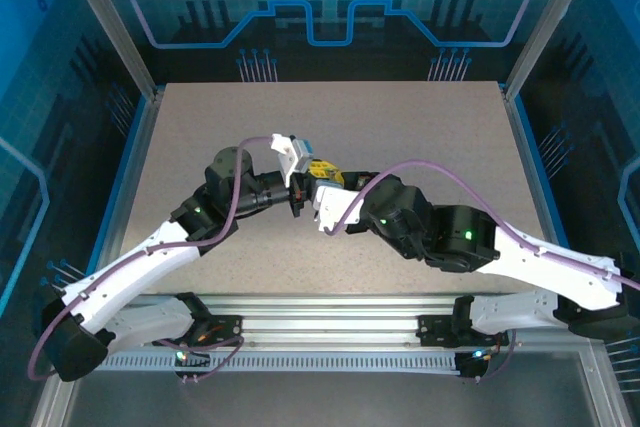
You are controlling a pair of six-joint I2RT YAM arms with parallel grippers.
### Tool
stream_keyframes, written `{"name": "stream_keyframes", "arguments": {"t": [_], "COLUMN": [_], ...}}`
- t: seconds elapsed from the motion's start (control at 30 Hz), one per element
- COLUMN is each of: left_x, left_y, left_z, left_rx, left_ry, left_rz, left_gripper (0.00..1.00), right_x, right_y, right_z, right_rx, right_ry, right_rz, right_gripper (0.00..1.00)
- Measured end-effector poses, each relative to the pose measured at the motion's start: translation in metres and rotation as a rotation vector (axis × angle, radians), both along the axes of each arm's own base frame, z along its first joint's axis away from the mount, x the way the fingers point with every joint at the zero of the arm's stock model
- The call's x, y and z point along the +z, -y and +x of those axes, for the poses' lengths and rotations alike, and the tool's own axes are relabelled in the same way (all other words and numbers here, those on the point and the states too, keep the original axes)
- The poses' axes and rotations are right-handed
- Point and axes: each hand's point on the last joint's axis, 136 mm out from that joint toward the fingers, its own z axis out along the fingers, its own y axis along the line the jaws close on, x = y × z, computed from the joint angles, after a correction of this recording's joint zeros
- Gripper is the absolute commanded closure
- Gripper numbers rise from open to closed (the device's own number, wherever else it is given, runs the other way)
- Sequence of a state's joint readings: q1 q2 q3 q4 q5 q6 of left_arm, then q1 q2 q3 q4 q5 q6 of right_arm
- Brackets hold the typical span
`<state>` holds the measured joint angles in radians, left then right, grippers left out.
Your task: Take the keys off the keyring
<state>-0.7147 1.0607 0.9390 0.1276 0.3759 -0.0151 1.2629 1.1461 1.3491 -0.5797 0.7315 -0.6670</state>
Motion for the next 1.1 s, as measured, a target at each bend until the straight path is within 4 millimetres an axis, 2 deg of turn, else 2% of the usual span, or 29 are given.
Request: {"name": "stream_keyframes", "arguments": {"t": [0.3,0.53,0.57,0.7,1.1], "left_x": [-0.016,-0.021,-0.021,-0.021,-0.013], "left_y": [-0.003,0.0,0.005,0.007,0.009], "left_z": [-0.001,-0.011,-0.019,-0.028,-0.039], "left_rx": [0.006,-0.05,-0.09,-0.137,-0.173], "left_ry": [-0.013,-0.033,-0.03,-0.032,-0.027], "left_rz": [0.071,0.086,0.085,0.091,0.054], "left_gripper": [1.0,1.0,1.0,1.0,1.0], "right_x": [-0.013,-0.012,-0.012,-0.013,-0.007], "right_y": [-0.003,-0.002,-0.002,-0.003,-0.003], "right_z": [0.001,0.002,0.003,-0.001,-0.014], "right_rx": [0.017,0.048,0.054,0.092,0.172], "right_ry": [0.004,-0.022,-0.027,-0.044,-0.035], "right_rz": [-0.104,-0.086,-0.078,-0.077,0.001], "right_gripper": [1.0,1.0,1.0,1.0,1.0]}}
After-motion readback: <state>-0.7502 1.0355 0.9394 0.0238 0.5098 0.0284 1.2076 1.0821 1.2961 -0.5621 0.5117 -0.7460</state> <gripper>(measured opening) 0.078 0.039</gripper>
